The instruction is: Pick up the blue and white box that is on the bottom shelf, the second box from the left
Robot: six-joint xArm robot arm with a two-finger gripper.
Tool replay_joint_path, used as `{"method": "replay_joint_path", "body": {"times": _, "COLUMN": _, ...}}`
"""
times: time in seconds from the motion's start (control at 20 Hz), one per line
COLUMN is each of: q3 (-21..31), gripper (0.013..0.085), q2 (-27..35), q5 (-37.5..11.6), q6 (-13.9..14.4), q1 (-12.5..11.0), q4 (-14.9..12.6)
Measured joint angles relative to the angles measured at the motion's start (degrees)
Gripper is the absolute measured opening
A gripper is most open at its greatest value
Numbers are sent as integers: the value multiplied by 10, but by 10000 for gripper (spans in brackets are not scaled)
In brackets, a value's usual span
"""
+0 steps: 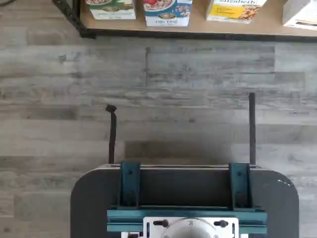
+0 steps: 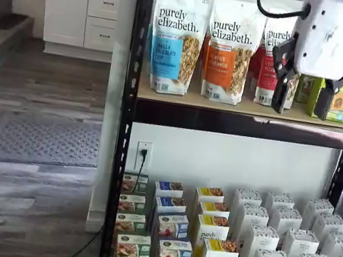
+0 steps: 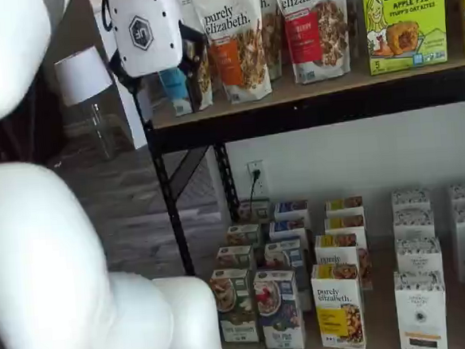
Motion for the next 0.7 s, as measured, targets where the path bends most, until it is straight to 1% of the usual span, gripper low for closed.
{"method": "replay_joint_path", "body": {"times": 0.1, "q3": -7, "gripper": 850, "q2": 9, "q5": 15, "q6": -13, "q1": -28, "q4": 31}}
{"method": "replay_joint_path", "body": {"times": 0.15, "q3": -7, "gripper": 850, "q2": 9, "q5": 16, "q6": -14, "q1": -30, "q4": 33}}
{"method": "replay_joint_path", "body": {"times": 0.45, "q3": -3, "gripper": 850, "q2": 13, "q5": 5, "q6": -11, "q1": -22, "q4": 27}}
{"method": "replay_joint_path", "body": {"times": 0.7, "q3": 21, "gripper": 850, "q2": 16, "q5": -21, "q6": -6, "q1": -18, "q4": 34}}
